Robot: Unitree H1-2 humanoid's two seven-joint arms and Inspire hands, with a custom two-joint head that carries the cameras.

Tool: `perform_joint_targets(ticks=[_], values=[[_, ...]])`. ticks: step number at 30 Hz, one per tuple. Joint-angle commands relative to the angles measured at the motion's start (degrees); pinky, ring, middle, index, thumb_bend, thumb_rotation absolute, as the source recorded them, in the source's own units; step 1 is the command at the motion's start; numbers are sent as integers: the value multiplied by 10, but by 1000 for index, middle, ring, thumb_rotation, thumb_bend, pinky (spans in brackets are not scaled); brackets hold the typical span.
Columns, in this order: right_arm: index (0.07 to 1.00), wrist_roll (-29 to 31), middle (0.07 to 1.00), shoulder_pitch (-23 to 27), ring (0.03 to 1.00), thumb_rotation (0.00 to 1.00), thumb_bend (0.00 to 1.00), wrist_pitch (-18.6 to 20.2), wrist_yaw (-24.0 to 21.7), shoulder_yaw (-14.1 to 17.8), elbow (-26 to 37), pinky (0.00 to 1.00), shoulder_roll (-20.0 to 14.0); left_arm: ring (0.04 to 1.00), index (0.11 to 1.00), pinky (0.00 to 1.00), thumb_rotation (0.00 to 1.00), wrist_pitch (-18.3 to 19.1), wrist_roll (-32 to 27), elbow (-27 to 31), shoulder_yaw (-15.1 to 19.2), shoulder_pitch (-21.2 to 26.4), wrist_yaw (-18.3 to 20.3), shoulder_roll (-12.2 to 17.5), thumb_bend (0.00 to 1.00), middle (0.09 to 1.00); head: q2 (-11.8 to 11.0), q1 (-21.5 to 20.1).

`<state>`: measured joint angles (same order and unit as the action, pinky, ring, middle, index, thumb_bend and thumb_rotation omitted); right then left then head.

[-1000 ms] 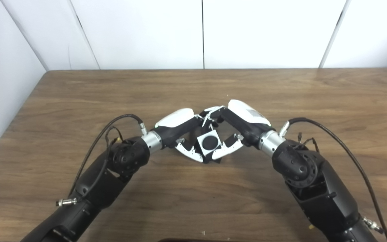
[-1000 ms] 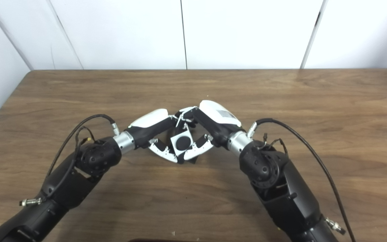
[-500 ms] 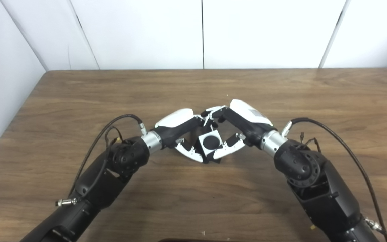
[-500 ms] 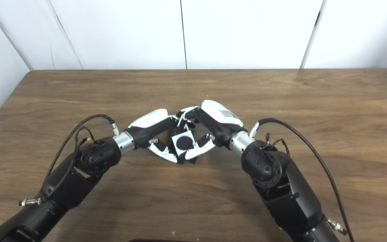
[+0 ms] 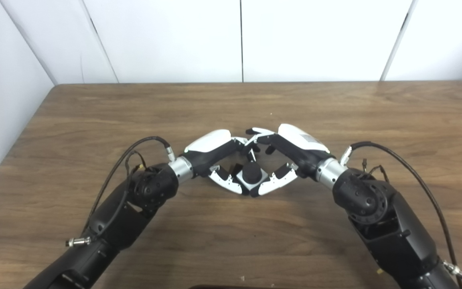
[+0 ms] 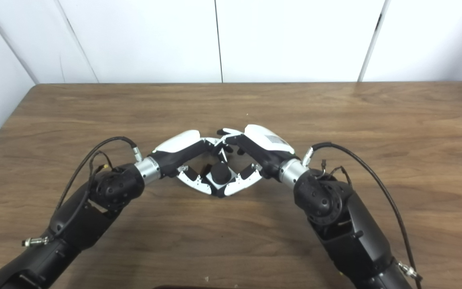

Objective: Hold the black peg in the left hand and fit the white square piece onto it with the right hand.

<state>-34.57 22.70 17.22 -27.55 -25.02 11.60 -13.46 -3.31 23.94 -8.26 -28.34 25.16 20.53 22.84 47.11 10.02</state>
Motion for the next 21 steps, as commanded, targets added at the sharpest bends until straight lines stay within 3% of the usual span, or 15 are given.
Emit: perform_joint_targets(ticks=[1,13,21], values=[[865,1,935,21,877,245,880,0,0,7,22,729,1,903,490,880,73,42,22,-28,-40,-46,66,4,522,850,1,0],[831,1,888,22,858,220,846,-14,7,22,16,722,-4,901,490,861,71,36,23,-35,-40,-46,61,4,523,844,-1,-2],[795,13,876,15,825,172,860,-25,9,43,13,658,-26,911,490,889,72,37,18,-31,-37,-48,65,8,523,847,-3,-11]])
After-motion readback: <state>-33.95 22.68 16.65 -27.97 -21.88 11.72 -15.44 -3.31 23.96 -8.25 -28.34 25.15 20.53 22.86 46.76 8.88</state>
